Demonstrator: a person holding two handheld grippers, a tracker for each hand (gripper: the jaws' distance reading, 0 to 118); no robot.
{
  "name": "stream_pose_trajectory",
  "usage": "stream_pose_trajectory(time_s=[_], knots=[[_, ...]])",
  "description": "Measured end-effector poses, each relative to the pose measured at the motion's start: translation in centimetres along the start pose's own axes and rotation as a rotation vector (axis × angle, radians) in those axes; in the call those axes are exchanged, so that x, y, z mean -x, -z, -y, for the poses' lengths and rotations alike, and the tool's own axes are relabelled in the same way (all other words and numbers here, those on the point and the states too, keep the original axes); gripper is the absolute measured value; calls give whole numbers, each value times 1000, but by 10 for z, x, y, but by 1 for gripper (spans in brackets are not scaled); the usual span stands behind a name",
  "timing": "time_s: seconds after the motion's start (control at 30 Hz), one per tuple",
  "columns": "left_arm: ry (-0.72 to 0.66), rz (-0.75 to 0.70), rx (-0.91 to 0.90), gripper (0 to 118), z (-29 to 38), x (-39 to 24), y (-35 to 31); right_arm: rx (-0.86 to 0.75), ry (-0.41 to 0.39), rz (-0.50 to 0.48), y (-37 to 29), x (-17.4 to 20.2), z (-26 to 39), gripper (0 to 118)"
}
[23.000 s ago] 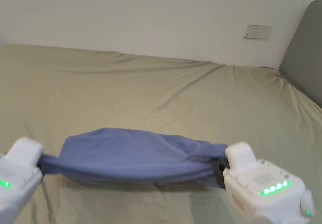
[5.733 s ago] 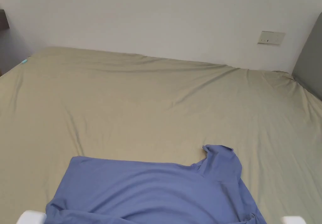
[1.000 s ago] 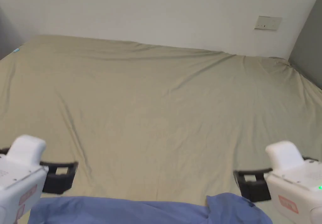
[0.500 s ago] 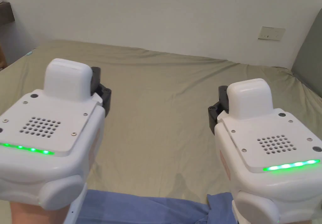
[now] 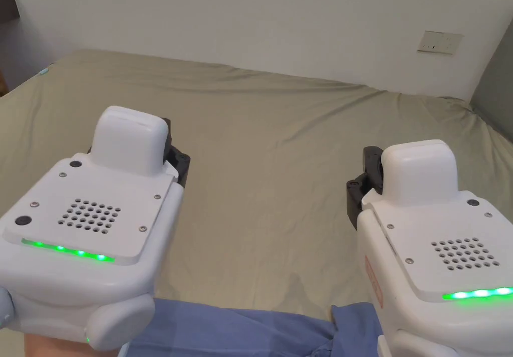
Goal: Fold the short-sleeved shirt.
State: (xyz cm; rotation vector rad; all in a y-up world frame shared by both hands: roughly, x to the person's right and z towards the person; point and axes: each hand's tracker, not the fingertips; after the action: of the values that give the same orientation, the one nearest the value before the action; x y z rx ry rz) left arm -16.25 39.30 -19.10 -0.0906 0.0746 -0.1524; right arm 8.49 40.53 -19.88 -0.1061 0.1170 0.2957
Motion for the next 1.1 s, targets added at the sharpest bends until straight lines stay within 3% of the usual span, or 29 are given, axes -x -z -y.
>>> stream_pose_trajectory(time_s=[0.13, 0.27, 0.3, 0.37, 0.43, 0.5, 0.57, 0.67, 0.73, 0.93, 1.03, 1.07, 1.1], knots=[[-11, 30, 199, 0, 55, 12, 19, 58, 4, -22, 8, -5, 20, 2], [-193, 179, 505, 0, 146, 56, 44, 139, 50, -60, 14, -21, 43, 2], [-254, 186, 574, 7, 172, 72, 49, 171, 67, -73, 16, -26, 48, 2], [-381, 185, 698, 55, 215, 105, 55, 204, 103, -78, 17, -35, 56, 2], [-448, 154, 783, 115, 251, 135, 55, 218, 114, -71, 18, -42, 62, 2], [-468, 140, 791, 116, 274, 159, 52, 242, 114, -67, 17, -43, 64, 2], [-586, 161, 844, 116, 287, 179, 46, 264, 124, -78, 21, -47, 69, 2], [-766, 221, 893, 116, 311, 206, 55, 341, 202, -139, 26, -49, 76, 2], [-860, 266, 906, 116, 326, 215, 60, 348, 180, -120, 27, -43, 78, 2], [-1089, 488, 859, 115, 341, 207, 74, 382, 197, -180, 25, -31, 76, 2], [-1125, 473, 795, 115, 346, 201, 81, 391, 195, -184, 26, -27, 75, 2], [-1195, 465, 794, 114, 349, 206, 83, 395, 190, -189, 26, -26, 74, 2], [-1287, 475, 788, 101, 351, 209, 83, 395, 190, -194, 25, -25, 72, 2]])
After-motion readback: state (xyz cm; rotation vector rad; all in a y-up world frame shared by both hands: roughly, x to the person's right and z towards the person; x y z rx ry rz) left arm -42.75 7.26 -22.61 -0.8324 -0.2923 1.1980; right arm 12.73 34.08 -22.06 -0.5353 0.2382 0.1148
